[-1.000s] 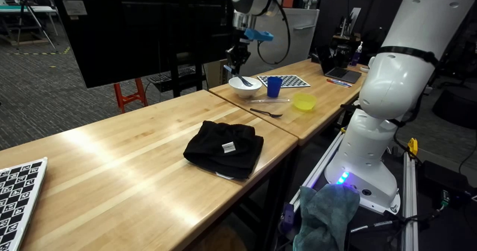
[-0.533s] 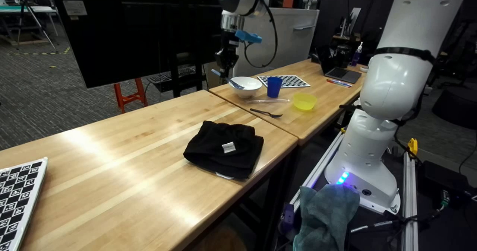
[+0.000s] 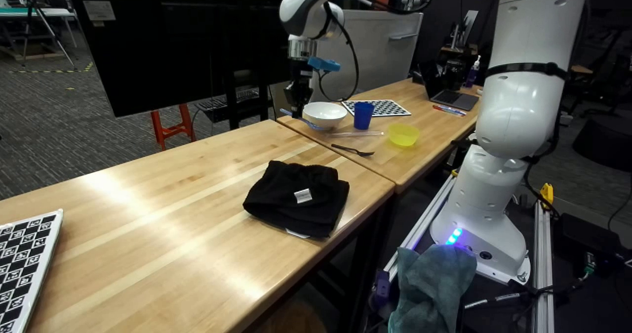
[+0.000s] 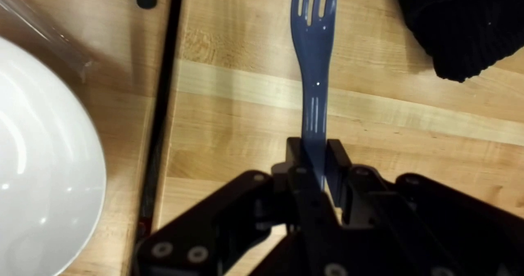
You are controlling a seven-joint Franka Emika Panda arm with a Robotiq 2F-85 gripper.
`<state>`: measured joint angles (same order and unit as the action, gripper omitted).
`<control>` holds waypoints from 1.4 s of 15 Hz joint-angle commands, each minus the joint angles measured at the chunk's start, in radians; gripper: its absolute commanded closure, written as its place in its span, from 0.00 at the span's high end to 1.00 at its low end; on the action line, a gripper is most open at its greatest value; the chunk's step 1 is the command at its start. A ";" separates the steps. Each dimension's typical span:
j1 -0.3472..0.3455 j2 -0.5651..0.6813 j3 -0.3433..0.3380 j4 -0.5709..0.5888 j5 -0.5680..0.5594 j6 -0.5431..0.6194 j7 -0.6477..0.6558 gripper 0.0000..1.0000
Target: Put the grey fork to the left
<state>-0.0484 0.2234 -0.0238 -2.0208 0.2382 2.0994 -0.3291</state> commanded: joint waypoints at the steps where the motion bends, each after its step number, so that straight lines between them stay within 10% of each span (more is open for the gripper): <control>1: -0.019 0.056 0.010 0.063 -0.024 -0.049 -0.017 0.04; 21: 0.063 0.159 0.009 0.096 -0.375 -0.005 0.210 0.04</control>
<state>-0.0083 0.3745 -0.0220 -1.9519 -0.0957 2.1157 -0.1609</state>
